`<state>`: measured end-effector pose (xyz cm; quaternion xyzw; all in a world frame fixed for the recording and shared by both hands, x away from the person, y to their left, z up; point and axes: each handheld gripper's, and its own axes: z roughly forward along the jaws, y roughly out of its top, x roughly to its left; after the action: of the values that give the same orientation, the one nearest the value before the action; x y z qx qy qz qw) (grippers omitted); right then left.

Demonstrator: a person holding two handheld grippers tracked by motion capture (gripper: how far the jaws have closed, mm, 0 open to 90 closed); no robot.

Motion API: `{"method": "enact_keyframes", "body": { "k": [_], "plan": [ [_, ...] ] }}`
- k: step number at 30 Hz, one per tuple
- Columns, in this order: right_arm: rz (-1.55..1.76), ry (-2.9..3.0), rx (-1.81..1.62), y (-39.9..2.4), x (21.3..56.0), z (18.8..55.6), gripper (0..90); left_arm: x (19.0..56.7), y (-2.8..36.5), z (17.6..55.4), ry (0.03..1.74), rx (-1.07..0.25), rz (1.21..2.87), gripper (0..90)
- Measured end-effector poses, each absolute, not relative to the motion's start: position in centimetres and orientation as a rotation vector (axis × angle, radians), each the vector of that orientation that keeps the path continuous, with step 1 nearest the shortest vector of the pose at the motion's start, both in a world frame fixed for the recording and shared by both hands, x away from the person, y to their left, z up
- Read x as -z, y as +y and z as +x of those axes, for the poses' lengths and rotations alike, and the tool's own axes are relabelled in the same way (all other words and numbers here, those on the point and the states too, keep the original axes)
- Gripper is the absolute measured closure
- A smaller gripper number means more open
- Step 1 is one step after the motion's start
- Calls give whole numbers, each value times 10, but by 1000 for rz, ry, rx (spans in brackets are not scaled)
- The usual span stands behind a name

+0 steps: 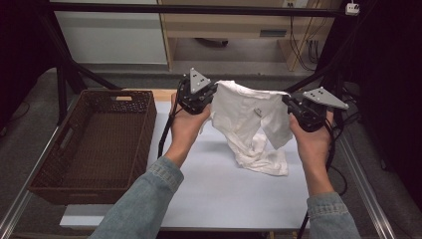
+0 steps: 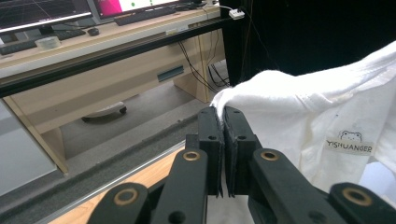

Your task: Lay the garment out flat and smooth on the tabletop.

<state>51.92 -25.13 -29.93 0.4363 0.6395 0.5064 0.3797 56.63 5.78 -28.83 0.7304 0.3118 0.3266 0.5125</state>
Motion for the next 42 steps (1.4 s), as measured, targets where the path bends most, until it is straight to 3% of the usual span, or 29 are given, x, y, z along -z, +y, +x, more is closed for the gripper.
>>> {"method": "enact_keyframes", "body": {
  "k": [8, 13, 15, 16, 17, 18, 20, 22, 28, 42],
  "plan": [
    [1135, 1645, -1284, -256, 307, 531, 886, 301, 54, 585, 776, -774, 1784, 867],
    [1165, 1680, -1232, -252, 317, 562, 886, 315, 49, 616, 817, -790, 1798, 864],
    [1193, 1702, -1197, -248, 324, 588, 877, 326, 42, 634, 842, -826, 1789, 770],
    [1193, 1707, -1162, -245, 329, 602, 823, 334, 39, 642, 870, -816, 1802, 662],
    [1217, 1720, -1121, -243, 335, 615, 713, 342, 37, 649, 898, -798, 1819, 581],
    [1268, 1747, -1100, -242, 343, 626, 593, 348, 36, 652, 941, -781, 1837, 536],
    [1331, 1791, -1050, -241, 355, 636, 510, 355, 36, 654, 992, -742, 1862, 459],
    [1335, 1779, -1052, -240, 361, 631, 434, 358, 36, 651, 1008, -696, 1845, 427],
    [1304, 1788, -1096, -242, 366, 595, 364, 365, 38, 625, 1000, -689, 1859, 390],
    [1342, 1802, -1190, -262, 420, 491, 323, 414, 75, 523, 928, -637, 1817, 310]
  ]
}}
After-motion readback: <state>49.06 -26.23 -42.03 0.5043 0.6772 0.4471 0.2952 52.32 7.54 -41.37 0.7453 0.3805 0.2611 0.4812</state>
